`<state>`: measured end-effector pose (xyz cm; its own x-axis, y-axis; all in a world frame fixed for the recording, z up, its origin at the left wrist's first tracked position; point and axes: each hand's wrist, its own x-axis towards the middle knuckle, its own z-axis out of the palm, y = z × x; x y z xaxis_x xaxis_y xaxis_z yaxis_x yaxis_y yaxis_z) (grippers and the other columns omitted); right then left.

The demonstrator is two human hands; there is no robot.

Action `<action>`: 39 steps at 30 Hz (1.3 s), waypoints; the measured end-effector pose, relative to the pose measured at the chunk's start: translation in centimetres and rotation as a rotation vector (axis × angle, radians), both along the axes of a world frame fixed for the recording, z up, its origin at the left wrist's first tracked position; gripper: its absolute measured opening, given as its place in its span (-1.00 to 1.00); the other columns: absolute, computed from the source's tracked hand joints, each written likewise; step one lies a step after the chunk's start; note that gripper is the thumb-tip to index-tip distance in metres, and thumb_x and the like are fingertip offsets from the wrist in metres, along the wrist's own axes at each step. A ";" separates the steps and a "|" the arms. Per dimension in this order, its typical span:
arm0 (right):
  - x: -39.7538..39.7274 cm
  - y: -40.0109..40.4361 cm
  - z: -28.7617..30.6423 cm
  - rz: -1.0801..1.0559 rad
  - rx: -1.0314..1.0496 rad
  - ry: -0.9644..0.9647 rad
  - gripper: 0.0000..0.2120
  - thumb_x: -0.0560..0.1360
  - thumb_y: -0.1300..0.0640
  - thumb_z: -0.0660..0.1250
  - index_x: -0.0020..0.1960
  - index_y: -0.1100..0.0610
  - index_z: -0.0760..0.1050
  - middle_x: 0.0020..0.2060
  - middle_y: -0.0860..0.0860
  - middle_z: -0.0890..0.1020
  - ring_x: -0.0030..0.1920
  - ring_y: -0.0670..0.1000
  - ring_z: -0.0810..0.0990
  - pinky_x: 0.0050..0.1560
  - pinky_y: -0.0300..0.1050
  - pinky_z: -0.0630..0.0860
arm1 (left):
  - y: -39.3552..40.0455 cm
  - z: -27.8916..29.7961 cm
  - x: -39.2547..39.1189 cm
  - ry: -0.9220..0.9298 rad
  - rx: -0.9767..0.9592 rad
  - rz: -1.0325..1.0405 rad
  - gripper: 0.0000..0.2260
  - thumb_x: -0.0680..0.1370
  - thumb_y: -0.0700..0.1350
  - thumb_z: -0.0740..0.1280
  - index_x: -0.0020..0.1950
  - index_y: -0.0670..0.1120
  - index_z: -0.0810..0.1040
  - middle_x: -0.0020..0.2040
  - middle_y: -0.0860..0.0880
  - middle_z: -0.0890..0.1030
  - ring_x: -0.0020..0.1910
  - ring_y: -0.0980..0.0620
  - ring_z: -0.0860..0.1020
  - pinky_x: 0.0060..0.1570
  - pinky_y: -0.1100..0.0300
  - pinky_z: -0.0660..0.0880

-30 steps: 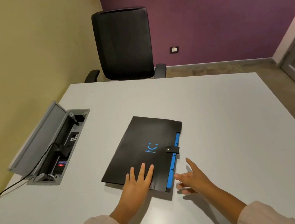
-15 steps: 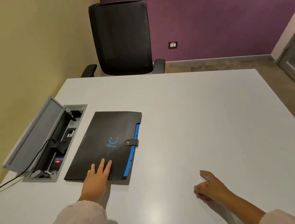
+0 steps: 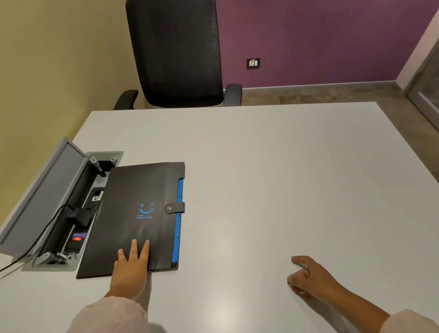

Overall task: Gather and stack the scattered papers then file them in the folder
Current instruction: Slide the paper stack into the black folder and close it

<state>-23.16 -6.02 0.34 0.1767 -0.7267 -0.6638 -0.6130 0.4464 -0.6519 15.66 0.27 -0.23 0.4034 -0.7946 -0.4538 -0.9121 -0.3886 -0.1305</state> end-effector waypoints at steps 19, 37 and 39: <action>-2.3 -0.6 0.1 0.098 -0.401 0.297 -0.73 0.53 0.16 0.24 0.23 0.10 0.46 0.20 0.03 0.50 0.21 0.02 0.50 0.19 -0.19 0.43 | -3.3 3.8 -13.9 0.322 0.120 -0.316 -0.32 0.56 -0.03 0.23 0.53 -0.04 -0.13 0.56 -0.10 -0.18 0.53 -0.16 -0.15 0.48 -0.19 -0.05; -3.9 4.8 -2.8 0.491 -0.444 0.645 0.20 -0.06 -0.45 -0.76 0.48 0.05 -0.34 0.42 0.00 -0.39 0.52 0.10 -0.28 0.48 0.11 -0.18 | 2.6 -2.7 -19.3 0.240 -0.102 -0.419 -0.33 0.33 0.26 0.02 0.29 -0.07 0.45 0.31 -0.03 0.53 0.22 -0.06 0.57 -0.10 -0.17 0.58; -3.8 4.9 -2.6 0.499 -0.454 0.629 0.22 -0.07 -0.46 -0.75 0.49 0.04 -0.32 0.35 -0.02 -0.43 0.51 0.10 -0.30 0.48 0.12 -0.21 | 2.4 -1.9 -19.7 0.329 -0.026 -0.424 -0.22 0.35 0.29 -0.11 0.48 -0.09 0.18 0.53 -0.04 0.13 0.49 -0.15 0.20 0.27 -0.28 0.30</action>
<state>-27.00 -1.15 -2.30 0.2430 -0.8775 -0.4135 -0.9664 -0.1822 -0.1812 -4.08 2.68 -2.11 -0.1160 -0.8695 -0.4801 -0.9808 0.0239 0.1937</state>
